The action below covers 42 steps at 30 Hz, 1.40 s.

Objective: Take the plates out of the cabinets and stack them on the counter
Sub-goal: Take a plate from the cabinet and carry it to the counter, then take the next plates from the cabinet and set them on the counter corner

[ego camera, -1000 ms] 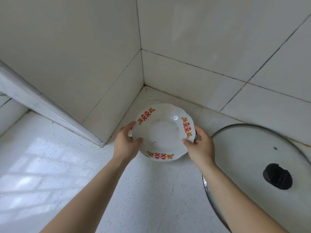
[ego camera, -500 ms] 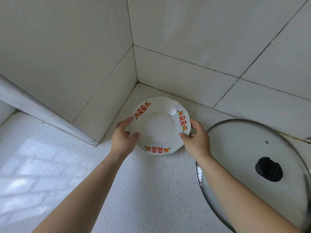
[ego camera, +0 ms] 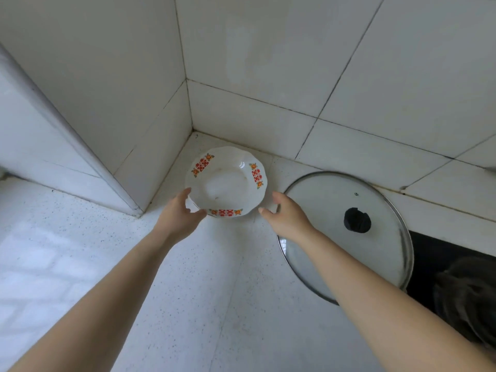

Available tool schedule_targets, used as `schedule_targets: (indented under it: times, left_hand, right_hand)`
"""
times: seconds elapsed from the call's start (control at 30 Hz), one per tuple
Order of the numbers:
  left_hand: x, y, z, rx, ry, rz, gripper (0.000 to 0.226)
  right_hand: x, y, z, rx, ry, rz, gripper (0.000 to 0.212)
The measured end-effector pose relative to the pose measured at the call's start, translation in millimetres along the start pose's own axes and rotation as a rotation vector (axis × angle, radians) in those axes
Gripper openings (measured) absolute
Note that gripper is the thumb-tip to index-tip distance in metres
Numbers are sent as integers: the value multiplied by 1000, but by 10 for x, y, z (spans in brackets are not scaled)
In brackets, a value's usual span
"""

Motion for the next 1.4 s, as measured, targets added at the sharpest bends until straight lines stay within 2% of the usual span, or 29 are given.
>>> schedule_targets:
  times: [0.1, 0.2, 0.33, 0.53, 0.67, 0.87, 1.07, 1.4]
  left_hand:
    - [-9, -224, 199, 98, 42, -40, 65]
    - [95, -441, 389, 226, 181, -161, 58]
    - [334, -752, 633, 364, 285, -287, 55]
    - [748, -1156, 1002, 459, 150, -378, 46]
    - [1110, -1440, 1327, 497, 35, -438, 40]
    - [1654, -1966, 1829, 589, 60, -557, 38]
    - [2488, -2871, 2456, 577, -92, -642, 27]
    - [4518, -5652, 3220, 887, -30, -1068, 28]
  right_hand:
    - [-86, -355, 128, -26, -37, 30, 58]
    - [-241, -789, 208, -104, -51, 108, 52]
    - [-300, -1274, 453, -137, 36, 137, 45]
    - [-235, -1814, 910, -109, 164, 129, 38]
    - [-441, -2127, 1250, -56, 269, 229, 40]
    - [-762, -2619, 1923, 26, 429, 334, 41]
    - [-1026, -3565, 2960, 135, 628, 473, 41]
    - [-1017, -6163, 5405, 431, 861, 909, 32]
Point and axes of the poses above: each hand's wrist, its own y-axis towards the middle knuckle, its own x-axis out of the palm, z = x × y, the point moved 8 cm from there along y, towards the middle knuckle, and after that the axes turned 11 degrees about x, right-handed, at the moved point
